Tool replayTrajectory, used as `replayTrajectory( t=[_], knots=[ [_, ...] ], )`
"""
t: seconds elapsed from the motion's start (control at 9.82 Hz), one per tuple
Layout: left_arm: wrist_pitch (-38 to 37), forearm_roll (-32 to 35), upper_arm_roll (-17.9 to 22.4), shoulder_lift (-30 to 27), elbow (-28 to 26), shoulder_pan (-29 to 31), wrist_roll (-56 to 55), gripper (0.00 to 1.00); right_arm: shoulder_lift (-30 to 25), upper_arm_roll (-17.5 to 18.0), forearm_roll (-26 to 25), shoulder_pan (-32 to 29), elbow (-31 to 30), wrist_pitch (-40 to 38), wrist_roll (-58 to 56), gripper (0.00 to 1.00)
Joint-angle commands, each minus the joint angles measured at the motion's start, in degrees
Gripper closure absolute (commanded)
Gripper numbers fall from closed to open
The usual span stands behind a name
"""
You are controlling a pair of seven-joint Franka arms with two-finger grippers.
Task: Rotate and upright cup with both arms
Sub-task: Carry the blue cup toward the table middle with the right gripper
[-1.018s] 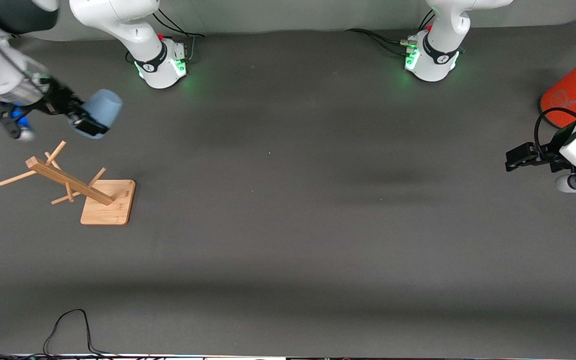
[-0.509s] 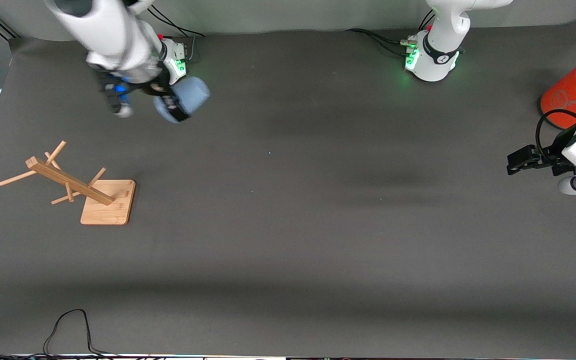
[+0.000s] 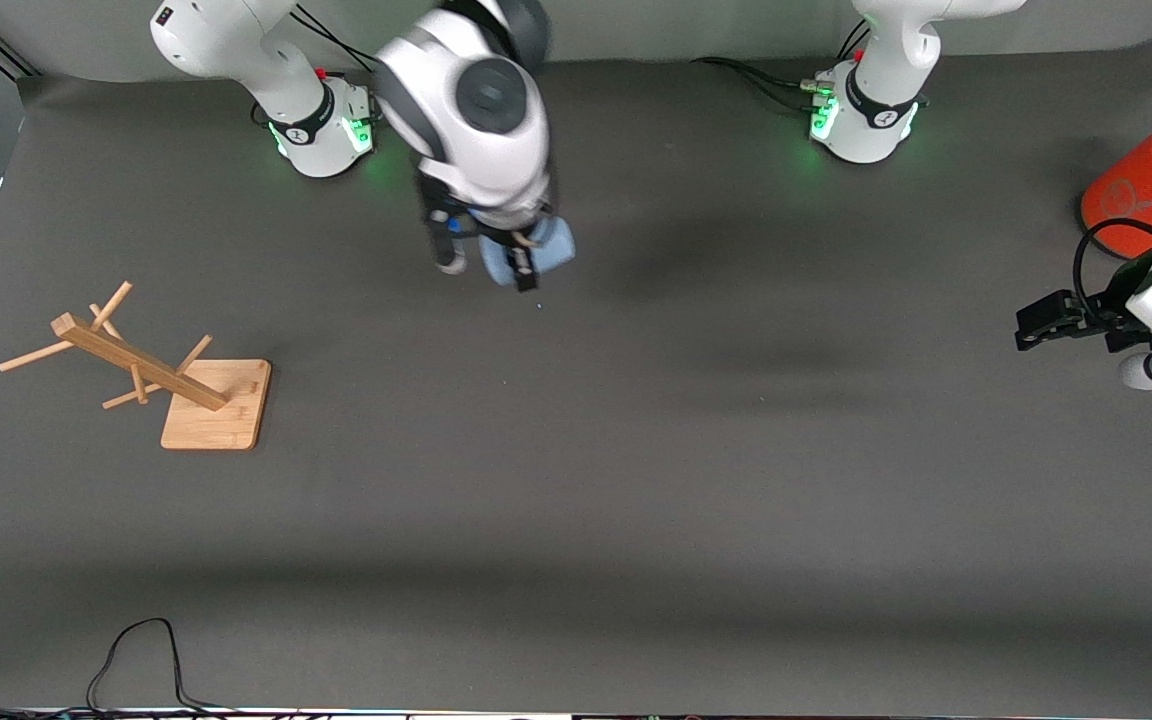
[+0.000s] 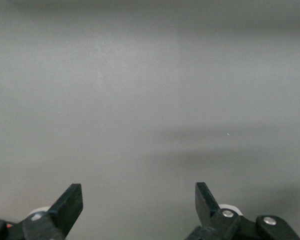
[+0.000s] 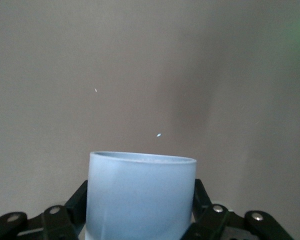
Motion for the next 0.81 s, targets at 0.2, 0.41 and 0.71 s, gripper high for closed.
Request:
replayTrajectory(
  t=[0.2, 0.41, 0.71],
  knots=[
    [-0.19, -0.43, -0.09, 0.39, 1.74, 0.07, 0.41, 0.0, 19.35, -0.98, -0.28, 4.88, 14.55, 1.77, 14.35, 0.45],
    [-0.28, -0.43, -0.09, 0.48, 1.65, 0.07, 0.32, 0.0, 24.11, -0.98, -0.28, 4.88, 17.63, 2.22, 18.22, 0.46],
    [-0.19, -0.43, -0.09, 0.92, 1.74, 0.16, 0.58, 0.0, 29.22, -0.98, -0.37, 4.88, 19.76, 4.41, 20.7, 0.46]
  ],
)
